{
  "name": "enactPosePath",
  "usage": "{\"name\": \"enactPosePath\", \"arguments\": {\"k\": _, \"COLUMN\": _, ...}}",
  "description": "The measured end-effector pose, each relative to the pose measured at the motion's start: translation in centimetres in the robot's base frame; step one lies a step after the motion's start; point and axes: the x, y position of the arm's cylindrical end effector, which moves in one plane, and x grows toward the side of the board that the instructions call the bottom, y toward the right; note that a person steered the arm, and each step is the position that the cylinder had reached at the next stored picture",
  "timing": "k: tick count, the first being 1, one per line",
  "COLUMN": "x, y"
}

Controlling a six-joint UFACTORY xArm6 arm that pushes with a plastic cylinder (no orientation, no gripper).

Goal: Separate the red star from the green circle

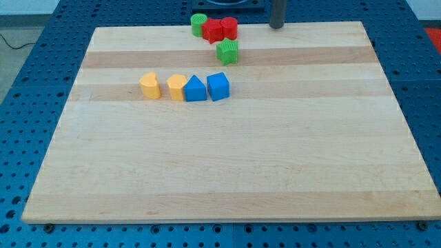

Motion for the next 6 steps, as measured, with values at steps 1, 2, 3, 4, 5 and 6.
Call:
{"name": "enactPosePath", "arguments": {"k": 1, "x": 0.0, "y": -2.4}}
{"name": "enactPosePath", "arguments": {"k": 2, "x": 0.1, "y": -4.5}}
{"name": "enactPosePath", "arguments": {"k": 3, "x": -0.1, "y": -8.0}}
{"name": "enactPosePath", "arguments": {"k": 4, "x": 0.1, "y": -11.6}}
{"name": "enactPosePath", "arguments": {"k": 5, "x": 1.4, "y": -14.5}}
{"name": "enactPosePath", "arguments": {"k": 6, "x": 3.4, "y": -16.8}}
